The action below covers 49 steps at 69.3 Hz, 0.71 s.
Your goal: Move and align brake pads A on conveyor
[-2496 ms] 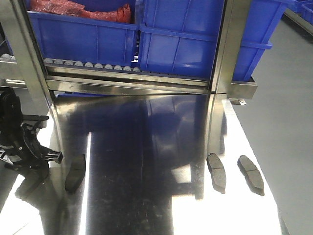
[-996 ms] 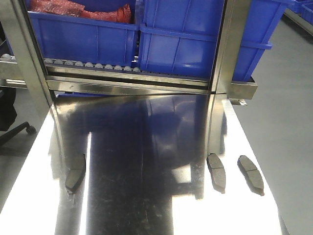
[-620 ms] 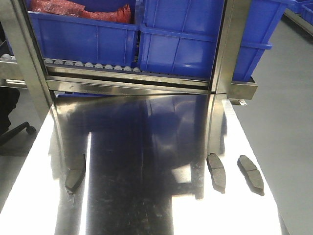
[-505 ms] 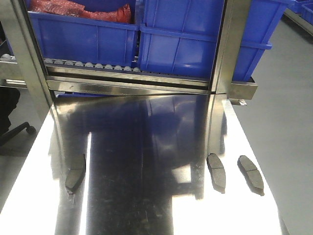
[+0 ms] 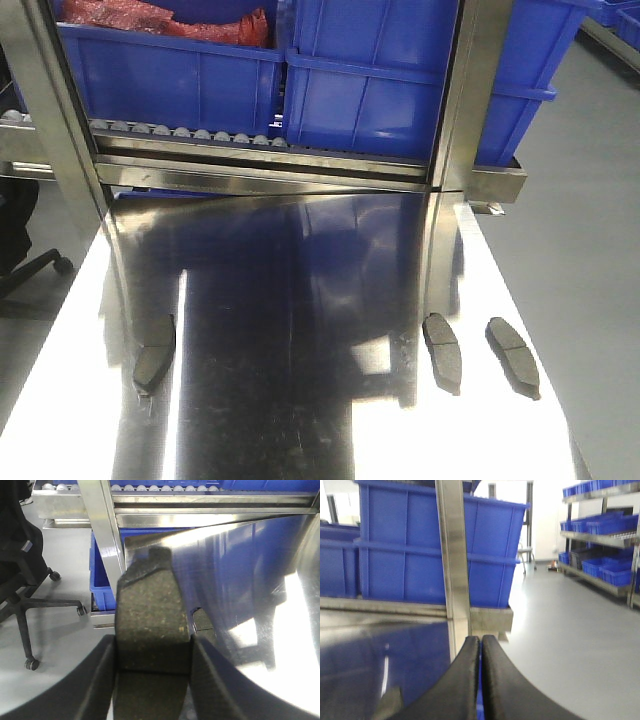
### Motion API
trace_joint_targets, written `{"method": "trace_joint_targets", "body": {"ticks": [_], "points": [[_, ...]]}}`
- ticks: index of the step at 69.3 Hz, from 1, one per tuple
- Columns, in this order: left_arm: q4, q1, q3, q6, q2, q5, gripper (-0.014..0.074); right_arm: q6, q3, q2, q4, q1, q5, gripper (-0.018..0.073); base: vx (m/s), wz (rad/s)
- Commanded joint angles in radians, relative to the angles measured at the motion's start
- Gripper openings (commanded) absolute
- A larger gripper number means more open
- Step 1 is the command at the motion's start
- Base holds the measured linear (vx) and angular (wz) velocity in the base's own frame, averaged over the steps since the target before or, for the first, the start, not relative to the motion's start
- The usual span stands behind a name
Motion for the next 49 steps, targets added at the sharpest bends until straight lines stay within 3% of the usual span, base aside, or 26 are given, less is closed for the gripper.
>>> {"method": "trace_joint_targets", "body": {"ticks": [1, 11, 17, 49], "points": [[-0.007, -0.003, -0.026, -0.003, 0.001, -0.082, -0.0006, -0.007, 0.005, -0.011, -0.001, -0.004, -0.176, -0.0003, 0.00, 0.00], [-0.007, -0.003, -0.026, -0.003, 0.001, -0.082, -0.0006, -0.004, 0.003, -0.011, -0.001, -0.004, -0.355, -0.0003, 0.00, 0.00], [-0.007, -0.003, -0.026, -0.003, 0.001, -0.082, -0.0006, -0.002, -0.011, -0.011, -0.001, -0.004, -0.372, -0.0003, 0.00, 0.00], [-0.007, -0.003, -0.026, -0.003, 0.001, -0.082, -0.0006, -0.008, -0.340, -0.008, -0.039, -0.004, 0.039, -0.0003, 0.00, 0.00]]}}
